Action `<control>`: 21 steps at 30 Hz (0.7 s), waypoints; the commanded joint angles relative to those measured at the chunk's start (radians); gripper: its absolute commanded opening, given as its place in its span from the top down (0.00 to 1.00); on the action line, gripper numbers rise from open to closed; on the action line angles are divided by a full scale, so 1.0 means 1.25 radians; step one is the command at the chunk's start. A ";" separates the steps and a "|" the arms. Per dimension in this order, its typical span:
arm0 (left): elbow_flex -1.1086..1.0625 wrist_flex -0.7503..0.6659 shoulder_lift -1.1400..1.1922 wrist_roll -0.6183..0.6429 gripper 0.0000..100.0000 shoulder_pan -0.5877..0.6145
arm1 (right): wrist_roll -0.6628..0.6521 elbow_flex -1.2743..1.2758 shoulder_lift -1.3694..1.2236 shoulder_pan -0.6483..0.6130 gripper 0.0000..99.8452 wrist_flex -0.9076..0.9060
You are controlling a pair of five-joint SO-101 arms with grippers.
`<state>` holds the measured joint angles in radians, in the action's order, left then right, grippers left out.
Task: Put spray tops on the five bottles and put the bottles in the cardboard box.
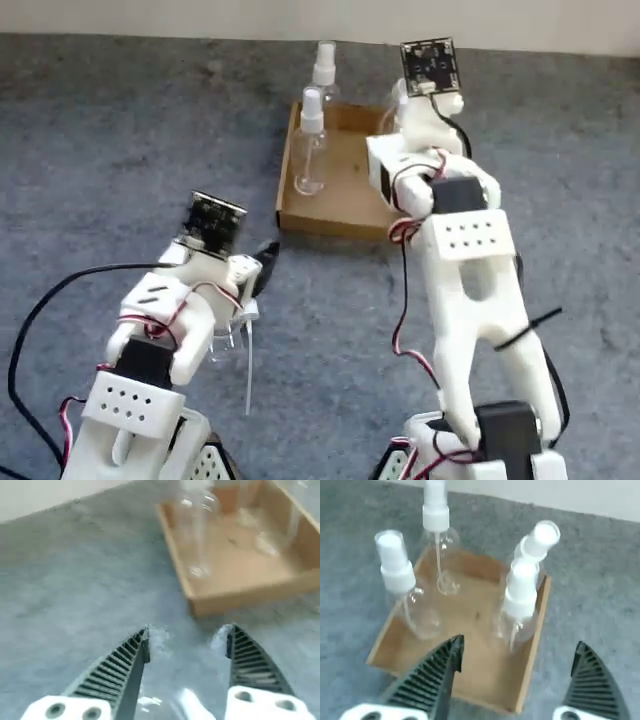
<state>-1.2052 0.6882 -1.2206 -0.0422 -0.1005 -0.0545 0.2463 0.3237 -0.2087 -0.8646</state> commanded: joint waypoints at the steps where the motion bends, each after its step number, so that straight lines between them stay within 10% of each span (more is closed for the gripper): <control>1: 0.145 0.080 0.023 -0.004 0.80 0.116 | -0.009 -0.034 0.095 -0.004 0.72 -0.091; 10: 0.508 0.550 0.428 -0.107 0.80 0.190 | -0.124 0.123 0.223 -0.001 0.72 -0.334; 21: 0.519 0.613 0.573 -0.108 0.73 0.190 | -0.263 0.423 0.381 0.170 0.72 -0.336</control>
<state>-0.5593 1.4477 -0.5117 -0.1665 0.1327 -0.3230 0.7188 0.7426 -0.0399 -1.2850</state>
